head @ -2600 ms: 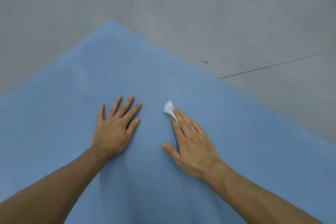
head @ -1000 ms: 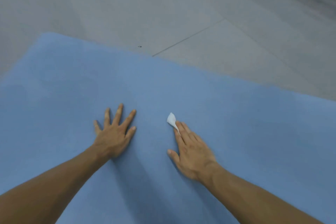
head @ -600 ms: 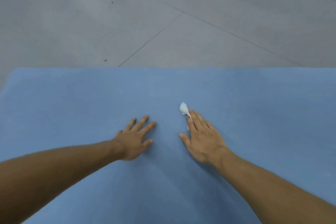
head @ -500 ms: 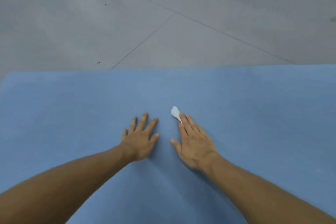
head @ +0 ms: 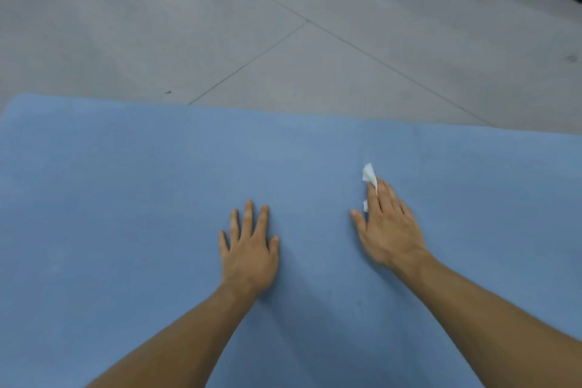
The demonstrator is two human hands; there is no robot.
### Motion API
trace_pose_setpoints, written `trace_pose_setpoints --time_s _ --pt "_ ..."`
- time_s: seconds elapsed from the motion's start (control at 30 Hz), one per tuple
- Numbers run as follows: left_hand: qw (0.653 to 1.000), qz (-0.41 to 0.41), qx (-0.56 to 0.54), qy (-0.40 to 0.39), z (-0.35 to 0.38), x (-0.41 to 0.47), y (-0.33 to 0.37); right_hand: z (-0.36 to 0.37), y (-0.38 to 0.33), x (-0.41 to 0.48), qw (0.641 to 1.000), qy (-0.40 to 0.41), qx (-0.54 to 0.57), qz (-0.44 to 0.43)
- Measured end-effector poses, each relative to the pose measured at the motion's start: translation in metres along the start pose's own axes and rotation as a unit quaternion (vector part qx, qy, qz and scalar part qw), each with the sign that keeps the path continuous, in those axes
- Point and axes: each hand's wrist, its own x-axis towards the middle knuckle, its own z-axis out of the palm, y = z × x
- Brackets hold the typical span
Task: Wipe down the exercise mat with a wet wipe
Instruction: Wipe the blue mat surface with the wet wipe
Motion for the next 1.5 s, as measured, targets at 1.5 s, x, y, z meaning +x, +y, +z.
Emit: trace_pose_setpoints --time_s 1.5 --pt "0.983 0.172 0.061 -0.035 0.017 -0.03 0.007 0.035 0.019 -0.163 0.971 -0.035 -0.042 -0.235"
